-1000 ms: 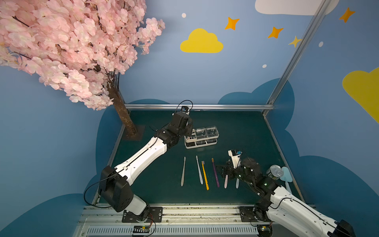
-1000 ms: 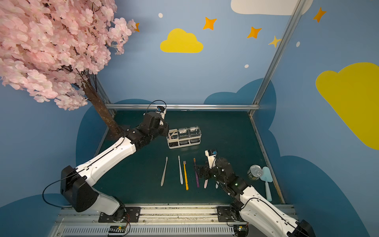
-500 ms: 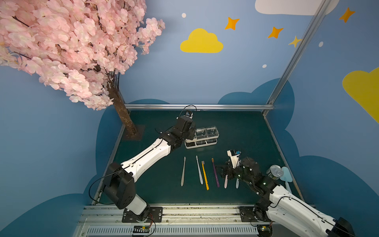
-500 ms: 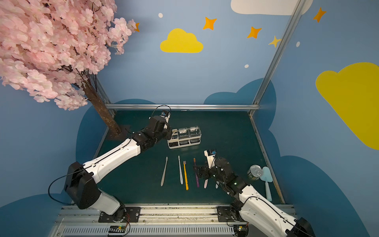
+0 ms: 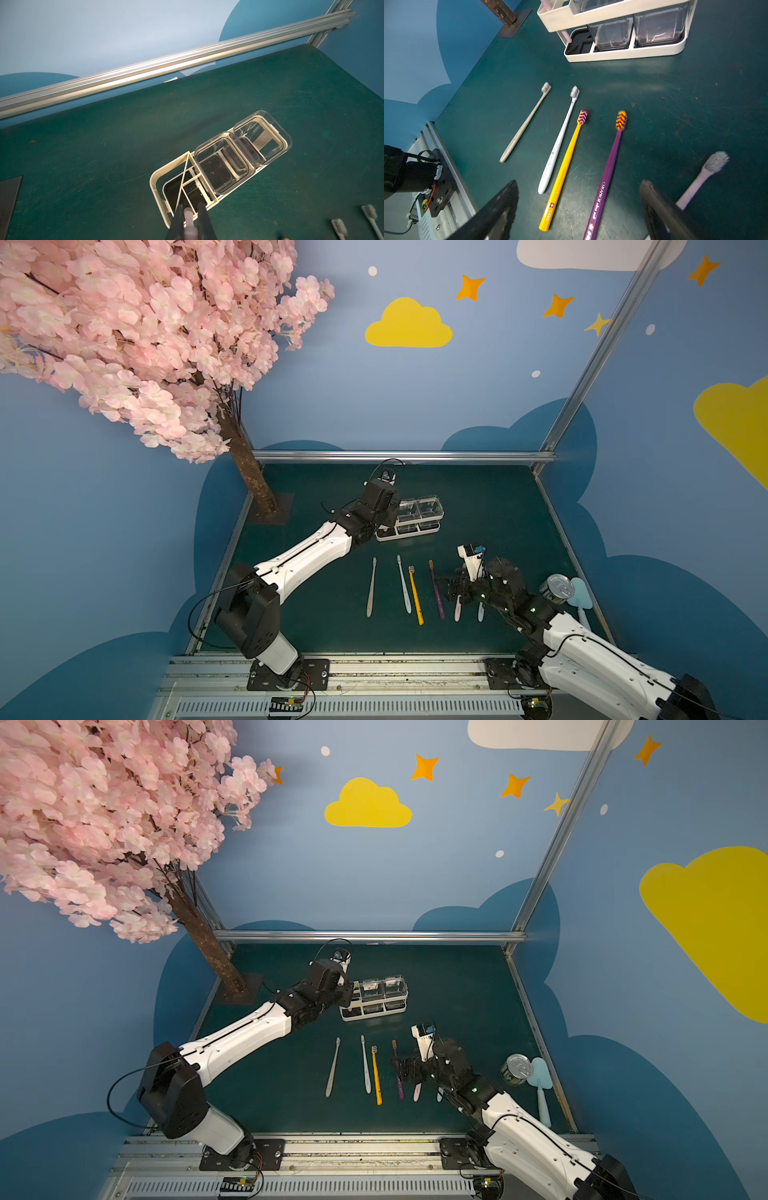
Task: Place the toothbrush into the toothbrush holder
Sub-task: Place the toothbrush in the toothbrush holder.
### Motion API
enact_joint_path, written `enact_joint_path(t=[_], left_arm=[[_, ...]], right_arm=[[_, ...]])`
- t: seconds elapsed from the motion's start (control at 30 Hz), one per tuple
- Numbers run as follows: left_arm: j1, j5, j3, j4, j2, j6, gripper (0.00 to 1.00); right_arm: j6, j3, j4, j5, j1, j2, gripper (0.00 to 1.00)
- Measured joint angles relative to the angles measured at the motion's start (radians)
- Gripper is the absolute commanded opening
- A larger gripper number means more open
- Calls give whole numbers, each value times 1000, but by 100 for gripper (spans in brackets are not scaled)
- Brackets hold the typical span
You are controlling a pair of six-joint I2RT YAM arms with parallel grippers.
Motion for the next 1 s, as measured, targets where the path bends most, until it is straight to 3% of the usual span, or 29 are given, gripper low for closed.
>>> enact_joint_path(t=[1.0], left_arm=[[0,-60,-22,21,35,-60,2]], right_arm=[[-5,0,1,-8,2,6,91]])
